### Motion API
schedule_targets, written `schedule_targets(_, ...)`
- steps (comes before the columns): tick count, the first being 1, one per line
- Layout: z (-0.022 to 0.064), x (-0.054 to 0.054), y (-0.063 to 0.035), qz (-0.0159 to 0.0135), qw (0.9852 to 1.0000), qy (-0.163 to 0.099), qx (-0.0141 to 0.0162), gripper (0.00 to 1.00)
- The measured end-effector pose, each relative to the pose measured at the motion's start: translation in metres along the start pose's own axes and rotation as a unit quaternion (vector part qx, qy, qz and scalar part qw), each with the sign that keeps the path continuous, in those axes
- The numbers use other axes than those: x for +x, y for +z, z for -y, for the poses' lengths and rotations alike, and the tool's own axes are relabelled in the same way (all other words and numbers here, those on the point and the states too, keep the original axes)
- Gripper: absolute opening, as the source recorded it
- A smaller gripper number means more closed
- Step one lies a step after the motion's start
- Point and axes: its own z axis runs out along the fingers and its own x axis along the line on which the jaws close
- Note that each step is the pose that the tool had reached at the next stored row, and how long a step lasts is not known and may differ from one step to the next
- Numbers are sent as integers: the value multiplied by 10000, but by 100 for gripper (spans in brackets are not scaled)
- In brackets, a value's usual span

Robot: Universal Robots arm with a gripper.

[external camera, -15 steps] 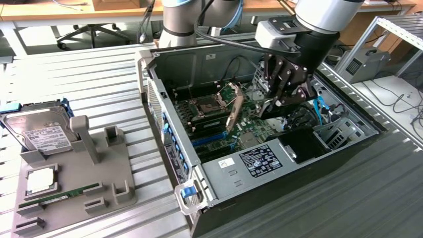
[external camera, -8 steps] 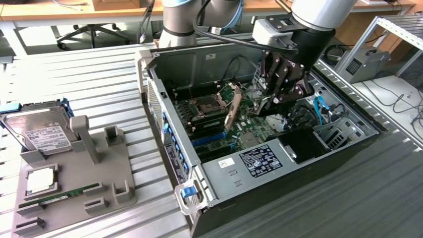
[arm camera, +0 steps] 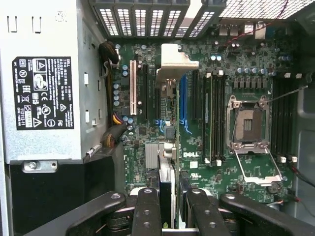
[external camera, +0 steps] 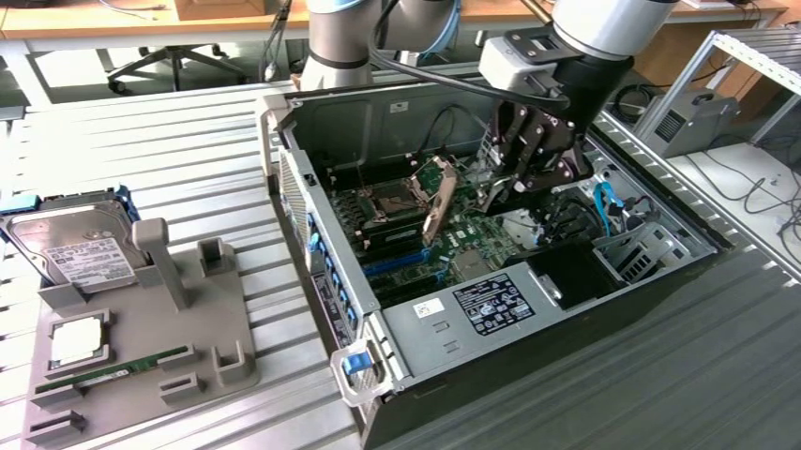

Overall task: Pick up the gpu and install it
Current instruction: 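Insert the gpu into the slot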

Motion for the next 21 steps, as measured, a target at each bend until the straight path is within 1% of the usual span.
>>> schedule_targets(3, 0, 0, 1, 2, 10000, -94, -5, 26)
schedule_targets(15, -16, 1, 19, 7, 10000, -89, -5, 26)
schedule_targets(17, -24, 2, 26, 17, 10000, -86, -5, 26)
schedule_targets(18, -30, 3, 29, 33, 10000, -86, -5, 26)
schedule_targets(19, -41, 2, 35, 56, 9999, -86, -4, 26)
schedule_targets(21, -61, 3, 46, 68, 9999, -84, -4, 26)
